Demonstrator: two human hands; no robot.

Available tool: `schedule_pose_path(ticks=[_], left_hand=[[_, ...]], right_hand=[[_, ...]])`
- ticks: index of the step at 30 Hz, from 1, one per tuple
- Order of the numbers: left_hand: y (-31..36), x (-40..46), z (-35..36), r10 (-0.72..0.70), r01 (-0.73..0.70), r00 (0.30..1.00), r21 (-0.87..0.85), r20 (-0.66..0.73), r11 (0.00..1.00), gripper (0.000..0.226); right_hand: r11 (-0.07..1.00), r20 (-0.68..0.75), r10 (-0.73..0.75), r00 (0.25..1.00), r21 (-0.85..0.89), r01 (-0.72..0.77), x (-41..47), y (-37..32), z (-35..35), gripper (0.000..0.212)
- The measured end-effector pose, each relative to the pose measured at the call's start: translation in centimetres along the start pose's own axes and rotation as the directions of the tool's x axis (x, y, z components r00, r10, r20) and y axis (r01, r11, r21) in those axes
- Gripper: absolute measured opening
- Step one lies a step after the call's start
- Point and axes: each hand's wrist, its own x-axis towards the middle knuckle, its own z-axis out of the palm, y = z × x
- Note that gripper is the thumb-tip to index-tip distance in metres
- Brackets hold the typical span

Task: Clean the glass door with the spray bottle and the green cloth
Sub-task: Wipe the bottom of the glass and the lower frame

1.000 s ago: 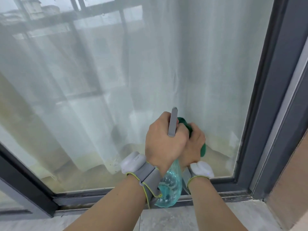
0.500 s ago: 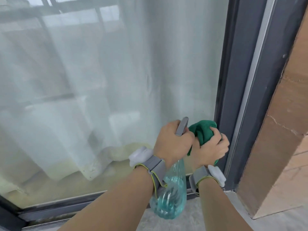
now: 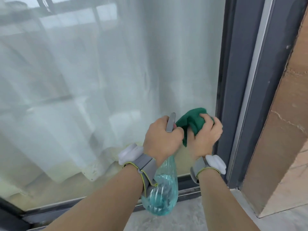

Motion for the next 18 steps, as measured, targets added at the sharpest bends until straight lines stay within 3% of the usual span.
schedule_pose_path(ticks=[2,4,8,13,18], left_hand=[[-0.3,0.0,-0.8,0.008,-0.008,1.000,0.001,-0.004,1.000,0.020],[-0.3,0.2,-1.3,0.025,-0.025,1.000,0.015,-0.015,1.000,0.019],[-0.3,0.7,-1.3,0.062,-0.061,0.997,0.039,-0.041,0.997,0.021],[-0.3,0.7,-0.8,0.061,-0.060,0.997,0.026,-0.041,0.998,0.020],[0.0,0.5,-0.2,0.031,-0.031,0.999,-0.014,-0.039,0.999,0.019]], right_hand=[[0.971,-0.240,0.234,0.942,0.104,-0.215,2.6,-0.9,-0.1,0.051],[0.945,-0.294,0.322,0.900,0.161,-0.286,4.4,-1.9,-0.3,0.051],[0.990,-0.122,0.115,0.986,0.096,-0.103,1.6,-3.5,0.7,0.051],[0.996,0.057,-0.060,0.997,0.064,0.057,0.6,-1.5,0.6,0.053],[0.998,0.094,-0.042,0.995,0.043,0.038,-0.2,-2.1,0.5,0.060]])
